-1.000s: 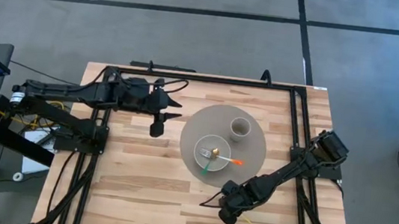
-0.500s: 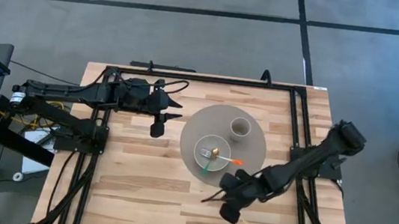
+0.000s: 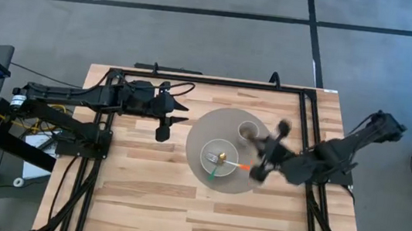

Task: Pick & Place Utensil
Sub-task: Put the yellow sipping straw into the cup

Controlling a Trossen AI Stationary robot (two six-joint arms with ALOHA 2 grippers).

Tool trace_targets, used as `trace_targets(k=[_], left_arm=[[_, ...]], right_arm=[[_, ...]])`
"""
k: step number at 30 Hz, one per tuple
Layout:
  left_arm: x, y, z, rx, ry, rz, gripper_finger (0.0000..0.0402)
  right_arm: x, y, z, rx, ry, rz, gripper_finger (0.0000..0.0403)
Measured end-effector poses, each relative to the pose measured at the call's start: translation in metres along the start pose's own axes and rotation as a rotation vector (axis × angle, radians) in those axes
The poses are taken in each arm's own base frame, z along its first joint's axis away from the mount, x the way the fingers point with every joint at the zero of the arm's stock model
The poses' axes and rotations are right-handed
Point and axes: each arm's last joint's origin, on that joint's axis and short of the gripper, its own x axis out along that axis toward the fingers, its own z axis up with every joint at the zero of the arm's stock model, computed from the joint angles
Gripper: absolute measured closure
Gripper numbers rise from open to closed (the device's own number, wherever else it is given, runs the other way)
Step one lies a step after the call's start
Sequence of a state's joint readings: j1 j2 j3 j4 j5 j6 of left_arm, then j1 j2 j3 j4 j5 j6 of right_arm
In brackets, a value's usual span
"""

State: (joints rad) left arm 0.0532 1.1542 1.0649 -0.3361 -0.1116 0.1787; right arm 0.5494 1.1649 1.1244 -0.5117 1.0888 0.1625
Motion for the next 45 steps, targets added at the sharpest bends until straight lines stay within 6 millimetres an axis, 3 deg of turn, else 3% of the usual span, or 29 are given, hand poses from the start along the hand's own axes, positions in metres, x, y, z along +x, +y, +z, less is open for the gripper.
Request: trace_targets(k=[3,5,11,19,23,36,45], left_arm=[[0.000,0.000,0.000,0.000,-0.002,0.000,0.0259],[0.000,0.000,0.000,0.000,-0.002,0.000,0.0259],[0.000,0.000,0.001,-0.001,-0.007,0.001,0.0259],[0.000,0.000,0.001,-0.001,-0.008,0.001,0.0259],[0.000,0.000,0.001,-0.001,-0.008,0.001,0.0259],[0.000,0.000,0.001,-0.001,-0.005,0.001,0.0259],[0.000,0.000,0.001,-0.001,-0.004,0.001,0.0259]], right_arm=[[0.003,-0.025,0.004,-0.041,-0.019,-0.265,0.0401],[0.009,-0.039,0.006,-0.010,-0.008,-0.338,0.0401],[0.040,-0.056,0.003,0.021,0.072,-0.243,0.0402],[0.083,-0.054,0.013,0.009,0.008,-0.073,0.0402],[0.096,-0.054,0.011,0.010,0.017,-0.096,0.0402],[0.107,-0.064,-0.018,0.231,0.237,-0.168,0.0402],[0.128,-0.055,-0.035,0.166,0.344,-0.194,0.0401]])
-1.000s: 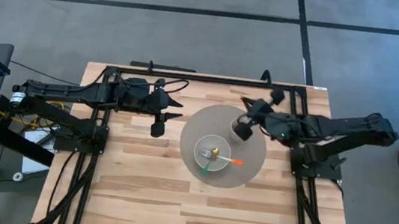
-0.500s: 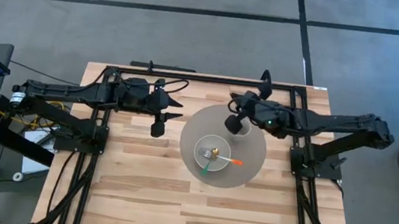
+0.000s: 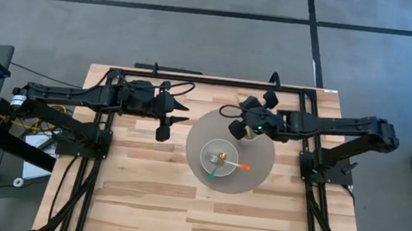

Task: Pick & Place Utensil
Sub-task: Put the yellow sipping straw into the cup

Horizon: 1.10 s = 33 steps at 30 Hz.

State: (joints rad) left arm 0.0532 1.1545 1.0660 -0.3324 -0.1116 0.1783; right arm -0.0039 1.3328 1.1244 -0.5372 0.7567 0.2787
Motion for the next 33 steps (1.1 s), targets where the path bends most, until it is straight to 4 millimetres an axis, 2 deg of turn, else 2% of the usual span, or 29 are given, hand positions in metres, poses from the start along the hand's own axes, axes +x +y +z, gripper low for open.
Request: trace_targets(k=[5,11,19,25,33], left_arm=[[0.000,0.000,0.000,0.000,-0.001,0.000,0.0259],[0.000,0.000,0.000,0.000,0.000,0.000,0.0259],[0.000,0.000,0.000,-0.003,-0.001,0.000,0.0259],[0.000,0.000,0.000,-0.003,0.000,0.000,0.0259],[0.000,0.000,0.000,-0.003,0.000,0.000,0.0259]], right_arm=[[0.011,0.009,-0.009,-0.059,0.059,-0.014,0.0401],[0.010,0.014,-0.010,-0.087,0.078,0.060,0.0400],[0.004,0.007,-0.008,-0.066,0.075,0.068,0.0400],[0.005,0.008,-0.009,-0.156,0.076,0.068,0.0402],[0.005,0.009,-0.009,-0.103,0.086,0.089,0.0398]])
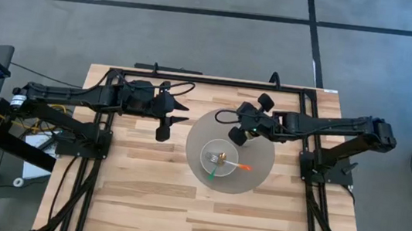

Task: Pick & Place Utensil
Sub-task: Put the yellow sipping straw into the cup, then return to Home Position

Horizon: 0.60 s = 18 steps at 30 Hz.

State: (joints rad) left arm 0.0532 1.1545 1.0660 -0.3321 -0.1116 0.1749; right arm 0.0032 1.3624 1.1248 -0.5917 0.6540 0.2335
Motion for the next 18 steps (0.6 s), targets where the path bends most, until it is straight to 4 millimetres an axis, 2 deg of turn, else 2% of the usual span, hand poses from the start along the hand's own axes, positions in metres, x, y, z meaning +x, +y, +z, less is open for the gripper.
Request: trace_targets(k=[12,15,18], left_arm=[[0.000,0.000,0.000,0.000,0.000,0.000,0.0259],[0.000,0.000,0.000,0.000,0.000,0.000,0.0259],[0.000,0.000,0.000,0.000,-0.001,-0.001,0.0259]], right_arm=[[-0.002,0.001,0.000,-0.004,-0.003,0.005,0.0298],[-0.013,0.002,0.006,-0.018,-0.014,0.022,0.0283],[-0.033,0.001,0.020,-0.046,-0.015,0.047,0.0281]])
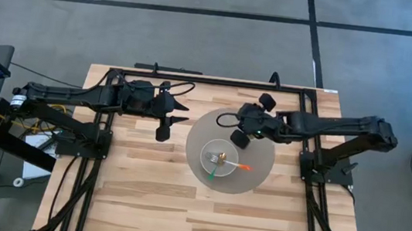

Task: Pick & Place Utensil
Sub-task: Return to Home Position

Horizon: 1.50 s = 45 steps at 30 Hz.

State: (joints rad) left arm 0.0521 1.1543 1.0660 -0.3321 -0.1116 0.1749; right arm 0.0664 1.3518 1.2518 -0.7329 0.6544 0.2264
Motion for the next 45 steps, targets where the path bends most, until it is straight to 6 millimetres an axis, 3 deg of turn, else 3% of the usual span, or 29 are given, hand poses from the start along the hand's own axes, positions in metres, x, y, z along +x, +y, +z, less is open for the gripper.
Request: trace_targets(k=[6,10,16,19,26,31,40,45], left_arm=[[-0.009,0.001,0.002,-0.007,-0.025,0.004,0.0259],[-0.030,0.004,0.005,-0.038,-0.057,0.008,0.0259],[-0.086,0.009,-0.004,-0.098,-0.073,0.008,0.0259],[-0.108,0.008,-0.021,-0.142,-0.125,0.011,0.0259],[-0.125,-0.004,-0.086,-0.110,-0.213,-0.069,0.0259],[-0.129,-0.011,-0.118,-0.108,-0.368,-0.125,0.0259],[-0.142,-0.016,-0.151,-0.071,-0.513,-0.094,0.0259],[-0.134,-0.018,-0.160,-0.071,-0.501,-0.095,0.0259]], right_arm=[[-0.049,-0.008,0.029,-0.112,-0.041,0.027,0.0291],[-0.076,-0.016,0.043,-0.096,-0.105,0.044,0.0296],[-0.096,-0.017,0.034,-0.148,-0.099,0.087,0.0296],[-0.103,-0.019,0.026,-0.146,-0.085,0.078,0.0296],[-0.099,-0.021,-0.013,-0.167,-0.113,0.003,0.0295],[-0.091,-0.027,-0.049,-0.164,-0.150,0.017,0.0295],[-0.080,-0.049,-0.111,-0.027,-0.327,0.067,0.0295],[-0.071,-0.057,-0.144,0.045,-0.434,0.097,0.0295]])
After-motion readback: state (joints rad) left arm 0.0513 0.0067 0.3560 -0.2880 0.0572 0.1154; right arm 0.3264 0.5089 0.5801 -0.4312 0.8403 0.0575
